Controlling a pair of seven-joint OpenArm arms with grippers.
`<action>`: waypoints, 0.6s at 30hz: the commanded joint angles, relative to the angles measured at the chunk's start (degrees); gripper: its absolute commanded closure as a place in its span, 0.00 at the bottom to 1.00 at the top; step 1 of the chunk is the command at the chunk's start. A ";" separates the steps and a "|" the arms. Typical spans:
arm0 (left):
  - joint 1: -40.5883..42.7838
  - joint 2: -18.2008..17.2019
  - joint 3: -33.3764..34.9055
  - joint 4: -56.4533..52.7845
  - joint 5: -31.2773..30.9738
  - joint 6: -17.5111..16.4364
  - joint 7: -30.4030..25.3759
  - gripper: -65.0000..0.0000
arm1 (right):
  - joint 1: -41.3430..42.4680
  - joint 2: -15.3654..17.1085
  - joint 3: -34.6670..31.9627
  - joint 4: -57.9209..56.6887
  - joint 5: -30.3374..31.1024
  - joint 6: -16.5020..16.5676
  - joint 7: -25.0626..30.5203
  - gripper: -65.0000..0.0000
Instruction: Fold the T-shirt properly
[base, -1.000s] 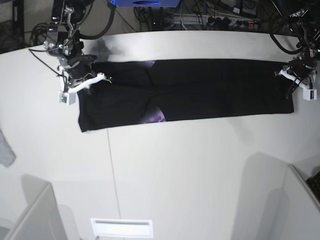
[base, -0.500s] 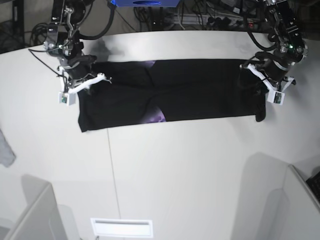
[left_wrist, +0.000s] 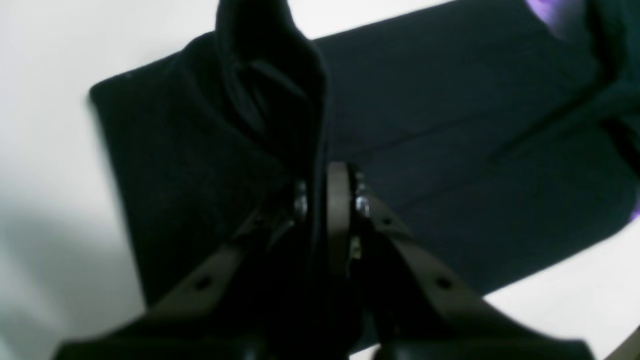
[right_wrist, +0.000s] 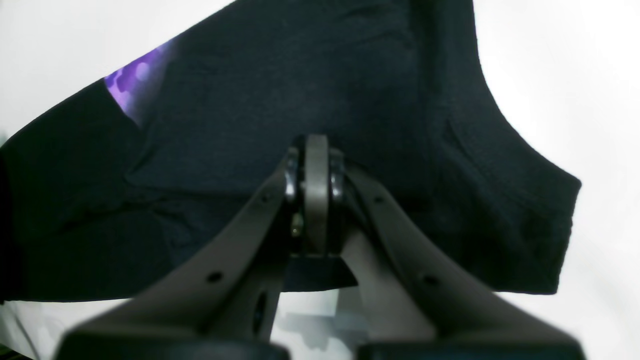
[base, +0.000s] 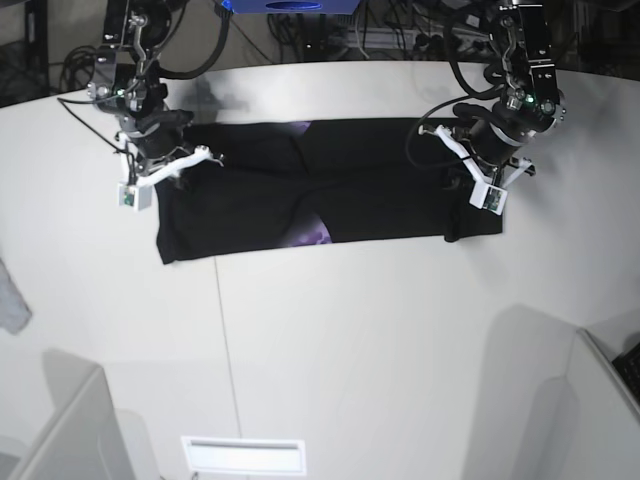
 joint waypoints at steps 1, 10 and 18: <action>-0.37 -0.36 0.47 1.23 -0.87 0.55 -1.10 1.00 | 0.33 0.43 0.24 0.86 0.31 0.34 1.21 1.00; -0.98 0.43 6.36 1.32 -0.87 1.87 -1.36 1.00 | 0.42 0.43 0.24 0.86 0.22 0.34 1.21 1.00; -1.07 2.27 6.98 1.32 -0.43 1.87 -1.19 1.00 | 0.42 0.43 0.24 0.77 0.22 0.34 1.21 1.00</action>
